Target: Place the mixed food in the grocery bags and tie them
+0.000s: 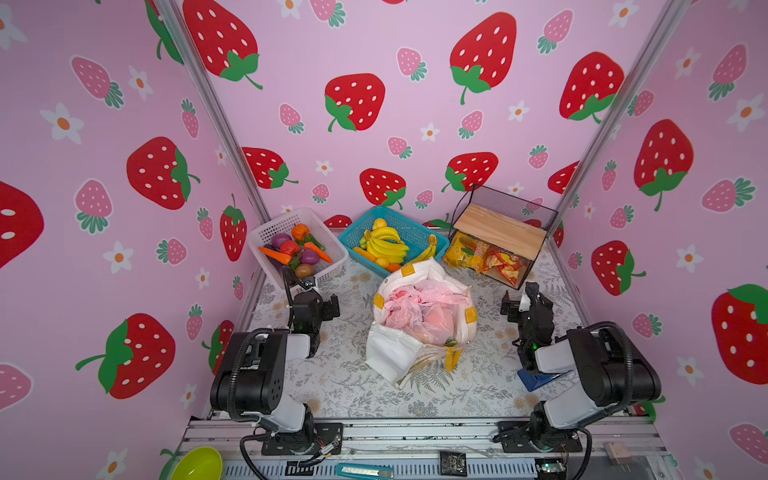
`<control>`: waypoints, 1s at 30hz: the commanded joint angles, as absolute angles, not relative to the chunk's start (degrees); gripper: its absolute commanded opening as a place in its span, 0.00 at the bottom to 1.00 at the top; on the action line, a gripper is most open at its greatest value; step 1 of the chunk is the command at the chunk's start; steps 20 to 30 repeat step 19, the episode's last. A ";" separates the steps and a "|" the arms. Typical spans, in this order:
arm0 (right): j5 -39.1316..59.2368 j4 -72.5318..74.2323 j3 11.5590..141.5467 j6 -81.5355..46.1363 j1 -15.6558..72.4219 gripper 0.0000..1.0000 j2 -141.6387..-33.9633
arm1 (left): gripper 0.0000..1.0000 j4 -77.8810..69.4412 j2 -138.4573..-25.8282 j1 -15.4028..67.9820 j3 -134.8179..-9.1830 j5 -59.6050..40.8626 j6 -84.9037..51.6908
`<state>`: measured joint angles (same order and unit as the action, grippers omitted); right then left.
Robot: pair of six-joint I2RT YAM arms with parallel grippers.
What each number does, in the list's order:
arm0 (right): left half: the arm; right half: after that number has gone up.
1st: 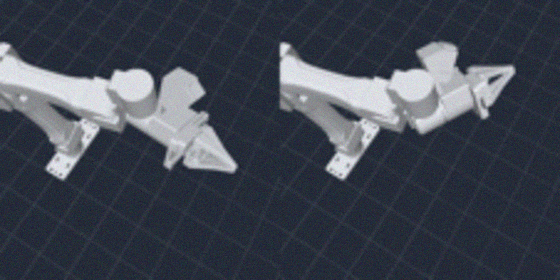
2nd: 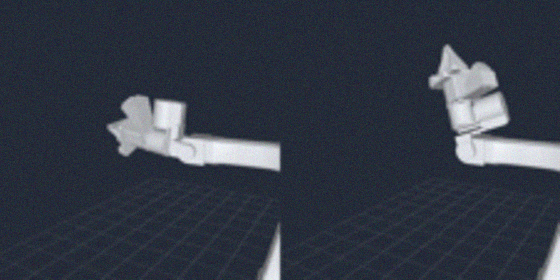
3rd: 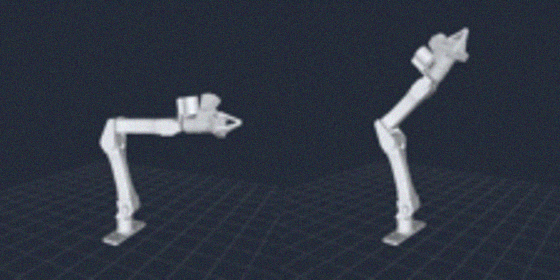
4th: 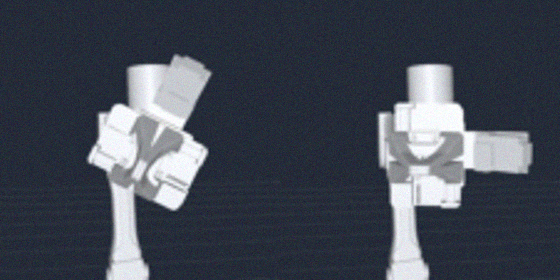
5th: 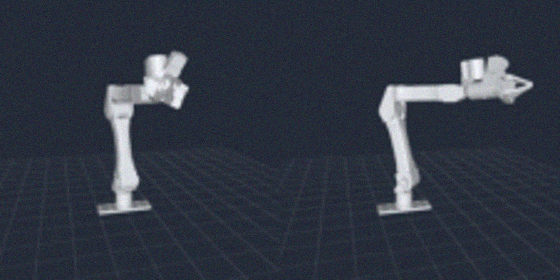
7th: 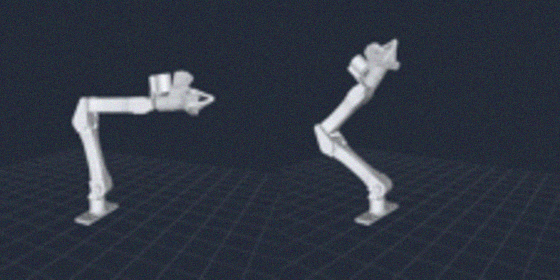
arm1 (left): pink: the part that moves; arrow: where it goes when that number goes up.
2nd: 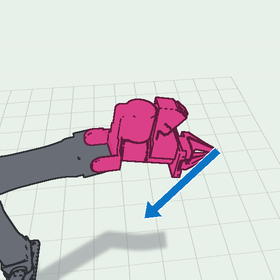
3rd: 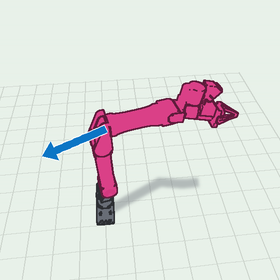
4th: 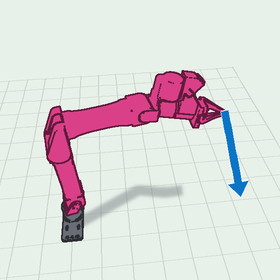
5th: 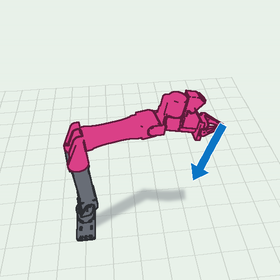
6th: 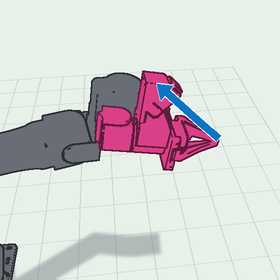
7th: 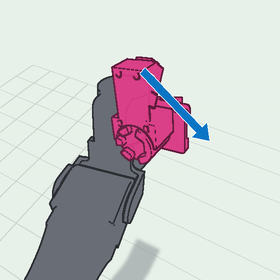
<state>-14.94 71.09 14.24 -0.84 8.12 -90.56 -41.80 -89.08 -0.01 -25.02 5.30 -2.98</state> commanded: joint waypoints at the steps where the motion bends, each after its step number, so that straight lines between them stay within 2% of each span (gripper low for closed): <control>1: -14.86 72.93 14.77 -1.36 8.04 1.00 -90.27 | 0.99 -43.60 -88.63 -0.13 -26.13 4.75 -2.20; 30: -14.85 73.02 14.77 -1.38 8.04 1.00 -90.25 | 0.99 -43.58 -88.69 -0.01 -26.15 4.73 -2.11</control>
